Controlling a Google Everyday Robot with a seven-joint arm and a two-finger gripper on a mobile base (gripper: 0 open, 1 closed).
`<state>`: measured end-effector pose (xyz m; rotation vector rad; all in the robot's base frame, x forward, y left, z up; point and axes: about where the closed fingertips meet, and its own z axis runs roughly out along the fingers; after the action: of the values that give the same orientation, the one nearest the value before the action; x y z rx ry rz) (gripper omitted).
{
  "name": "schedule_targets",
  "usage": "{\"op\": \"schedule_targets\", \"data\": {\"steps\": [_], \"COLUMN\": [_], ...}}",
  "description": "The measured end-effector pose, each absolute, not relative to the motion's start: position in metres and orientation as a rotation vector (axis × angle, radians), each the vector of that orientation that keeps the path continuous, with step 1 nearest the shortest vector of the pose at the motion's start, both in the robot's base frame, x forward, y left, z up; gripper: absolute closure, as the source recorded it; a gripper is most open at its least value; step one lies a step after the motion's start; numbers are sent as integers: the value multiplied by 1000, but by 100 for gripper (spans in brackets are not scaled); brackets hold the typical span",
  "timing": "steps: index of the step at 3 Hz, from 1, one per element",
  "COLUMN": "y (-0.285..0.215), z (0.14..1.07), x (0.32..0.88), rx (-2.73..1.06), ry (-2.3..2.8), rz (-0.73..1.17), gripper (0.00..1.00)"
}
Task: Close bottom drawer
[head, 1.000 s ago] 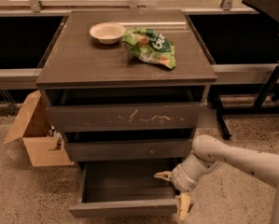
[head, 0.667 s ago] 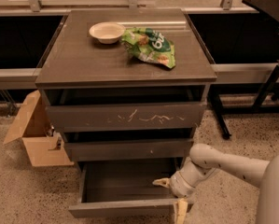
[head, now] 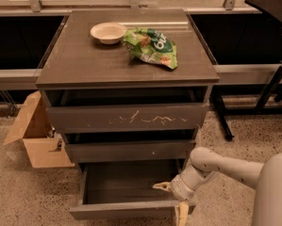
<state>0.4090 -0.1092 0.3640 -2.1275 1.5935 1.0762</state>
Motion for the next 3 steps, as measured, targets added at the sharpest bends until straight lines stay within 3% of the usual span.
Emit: {"op": "schedule_targets", "data": {"steps": [1, 3], "y": [-111, -114], "z": [336, 288], "x": [412, 419], "rx": [-2169, -2217], "ry": [1513, 1470], "rz": [1084, 1069], "gripper": [0, 27]}}
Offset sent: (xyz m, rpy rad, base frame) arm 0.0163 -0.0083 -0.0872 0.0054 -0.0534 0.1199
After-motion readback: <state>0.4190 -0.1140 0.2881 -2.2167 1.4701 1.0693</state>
